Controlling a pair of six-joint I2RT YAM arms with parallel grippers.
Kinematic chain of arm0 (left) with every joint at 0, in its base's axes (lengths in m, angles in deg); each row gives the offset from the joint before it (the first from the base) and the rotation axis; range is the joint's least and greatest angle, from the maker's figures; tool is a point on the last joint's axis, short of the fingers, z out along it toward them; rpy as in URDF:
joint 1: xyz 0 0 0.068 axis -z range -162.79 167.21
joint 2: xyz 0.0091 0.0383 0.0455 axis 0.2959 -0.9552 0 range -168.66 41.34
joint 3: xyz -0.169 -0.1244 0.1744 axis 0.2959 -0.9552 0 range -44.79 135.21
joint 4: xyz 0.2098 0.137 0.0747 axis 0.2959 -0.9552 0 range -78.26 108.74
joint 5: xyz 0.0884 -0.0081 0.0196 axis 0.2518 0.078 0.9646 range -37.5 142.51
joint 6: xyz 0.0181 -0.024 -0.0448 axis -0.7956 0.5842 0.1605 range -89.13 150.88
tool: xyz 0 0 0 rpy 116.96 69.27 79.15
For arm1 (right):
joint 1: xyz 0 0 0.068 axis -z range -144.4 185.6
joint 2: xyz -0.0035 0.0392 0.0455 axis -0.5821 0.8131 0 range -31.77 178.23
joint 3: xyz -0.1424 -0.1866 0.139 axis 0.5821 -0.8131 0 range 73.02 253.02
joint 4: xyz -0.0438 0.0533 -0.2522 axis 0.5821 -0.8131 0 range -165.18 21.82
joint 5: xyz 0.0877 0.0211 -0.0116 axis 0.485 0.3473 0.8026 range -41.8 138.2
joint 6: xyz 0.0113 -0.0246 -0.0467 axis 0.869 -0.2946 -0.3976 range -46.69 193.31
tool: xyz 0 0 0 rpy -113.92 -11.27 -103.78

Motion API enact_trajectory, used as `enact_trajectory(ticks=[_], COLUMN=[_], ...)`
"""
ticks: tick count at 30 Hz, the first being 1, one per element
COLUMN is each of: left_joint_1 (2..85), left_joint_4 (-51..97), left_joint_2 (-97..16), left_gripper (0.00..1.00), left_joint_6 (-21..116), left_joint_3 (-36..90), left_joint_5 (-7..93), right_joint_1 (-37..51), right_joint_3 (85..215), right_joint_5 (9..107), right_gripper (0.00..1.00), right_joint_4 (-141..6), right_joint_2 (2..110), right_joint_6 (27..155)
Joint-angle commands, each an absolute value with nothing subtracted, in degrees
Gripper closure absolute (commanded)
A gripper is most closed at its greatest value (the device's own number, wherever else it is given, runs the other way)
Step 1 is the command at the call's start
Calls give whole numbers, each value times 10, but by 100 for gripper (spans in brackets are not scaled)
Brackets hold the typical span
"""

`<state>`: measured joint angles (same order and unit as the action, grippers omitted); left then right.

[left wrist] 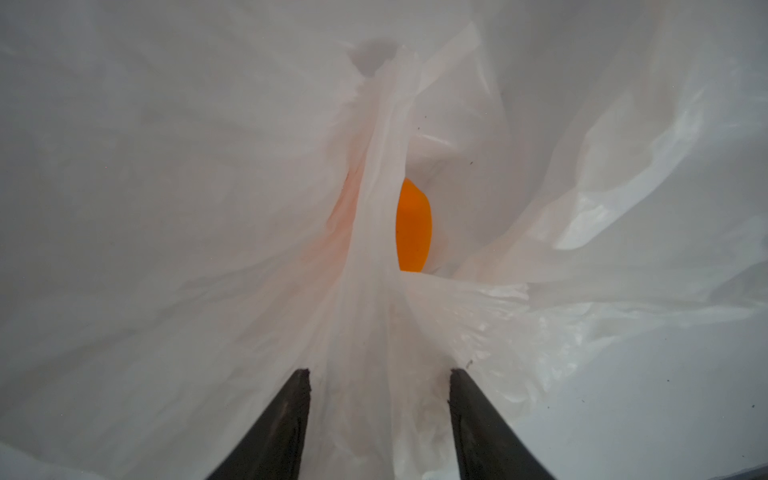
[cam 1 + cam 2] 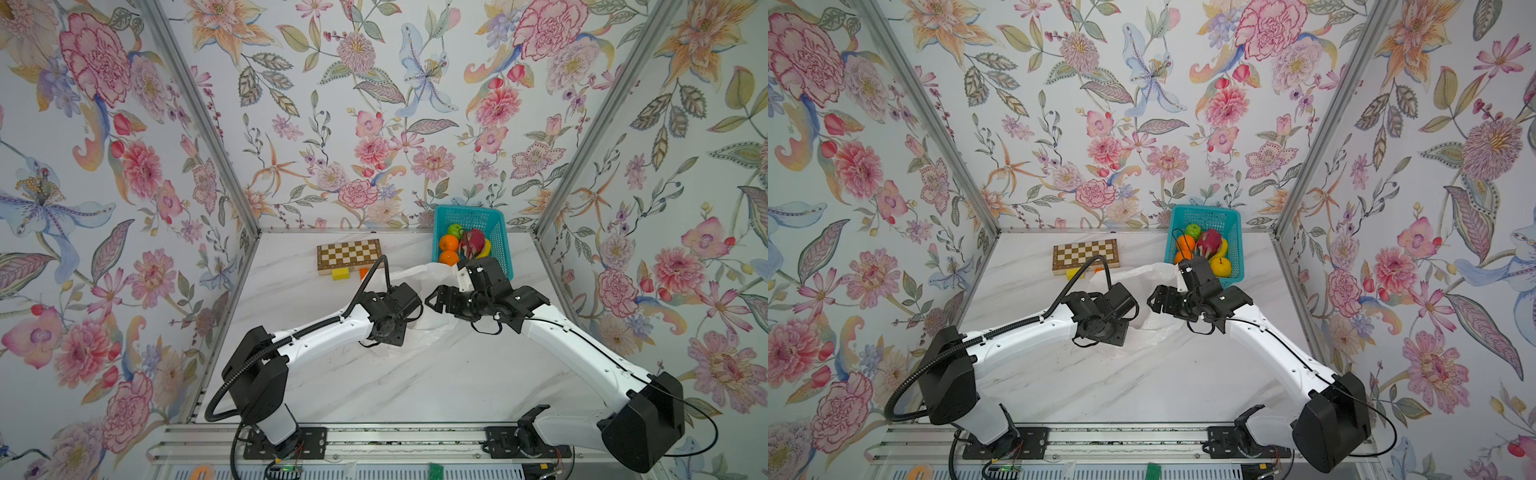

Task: Untie the knot of the plastic bag and take out the fruit
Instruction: 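Bring both grippers back to the bag mouth over the remaining orange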

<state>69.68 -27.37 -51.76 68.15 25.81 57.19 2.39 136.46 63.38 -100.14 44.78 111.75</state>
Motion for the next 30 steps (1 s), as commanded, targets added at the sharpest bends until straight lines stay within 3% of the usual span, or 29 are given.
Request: enact_trajectory(ticks=[1, 16, 18, 23, 30], left_joint_1=[701, 700, 700, 704, 703], left_joint_4=[-239, -82, -74, -82, -140], left_joint_2=[-488, -450, -443, -410, -365], left_gripper=[46, 52, 51, 39, 17], left_joint_6=[727, 809, 799, 735, 703], left_joint_3=[207, 3, 4, 42, 105], left_joint_5=[554, 529, 525, 540, 594], right_joint_1=[5, -35, -35, -41, -47], right_joint_3=[1392, 1464, 1473, 1493, 1498], right_joint_5=[641, 623, 631, 647, 647], right_gripper=[15, 18, 24, 55, 74], right_joint_4=[-1012, -1057, -1060, -1059, -1049], right_joint_2=[490, 670, 686, 702, 708], right_joint_6=[1115, 1066, 1064, 1058, 1063])
